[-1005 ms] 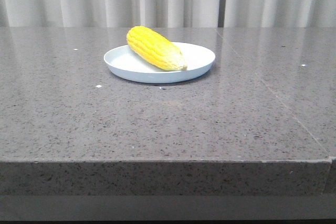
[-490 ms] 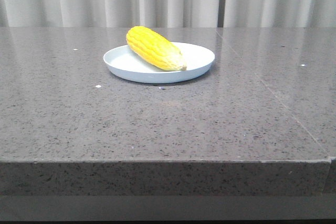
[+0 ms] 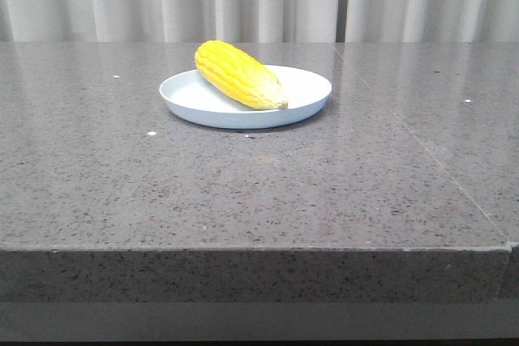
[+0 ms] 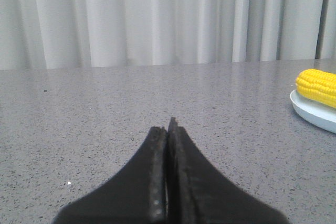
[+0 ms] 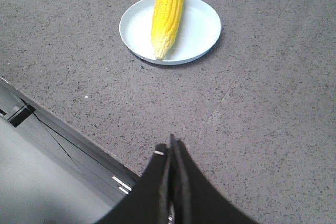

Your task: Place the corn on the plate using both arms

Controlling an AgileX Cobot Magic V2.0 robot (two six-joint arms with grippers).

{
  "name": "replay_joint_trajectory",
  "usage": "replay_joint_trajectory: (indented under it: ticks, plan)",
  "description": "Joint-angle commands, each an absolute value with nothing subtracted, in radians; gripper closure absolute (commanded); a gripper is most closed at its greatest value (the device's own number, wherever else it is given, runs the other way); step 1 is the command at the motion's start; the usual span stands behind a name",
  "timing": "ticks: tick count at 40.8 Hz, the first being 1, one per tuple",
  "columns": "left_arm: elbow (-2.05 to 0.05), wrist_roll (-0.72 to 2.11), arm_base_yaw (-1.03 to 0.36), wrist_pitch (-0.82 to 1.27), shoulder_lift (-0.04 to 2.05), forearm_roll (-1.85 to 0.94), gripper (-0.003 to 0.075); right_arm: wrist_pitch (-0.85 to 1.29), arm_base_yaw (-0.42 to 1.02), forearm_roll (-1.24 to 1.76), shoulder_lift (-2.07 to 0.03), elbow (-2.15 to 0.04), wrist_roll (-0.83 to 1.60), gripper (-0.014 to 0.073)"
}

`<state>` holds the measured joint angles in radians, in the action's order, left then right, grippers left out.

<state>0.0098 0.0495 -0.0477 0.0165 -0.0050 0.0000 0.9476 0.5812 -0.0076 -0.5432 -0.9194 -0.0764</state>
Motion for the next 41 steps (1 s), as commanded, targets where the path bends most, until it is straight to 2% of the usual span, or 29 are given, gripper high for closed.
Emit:
replay_joint_trajectory:
  ticks: [1, 41]
  plan:
    - [0.032, 0.053, -0.044, -0.063, -0.025, -0.013, 0.0741, 0.872, 0.580, -0.021, -0.548, -0.944, -0.073, 0.0680]
    - [0.032, 0.053, -0.044, -0.063, -0.025, -0.050, 0.0741, 0.872, 0.580, -0.021, -0.548, -0.944, -0.073, 0.0680]
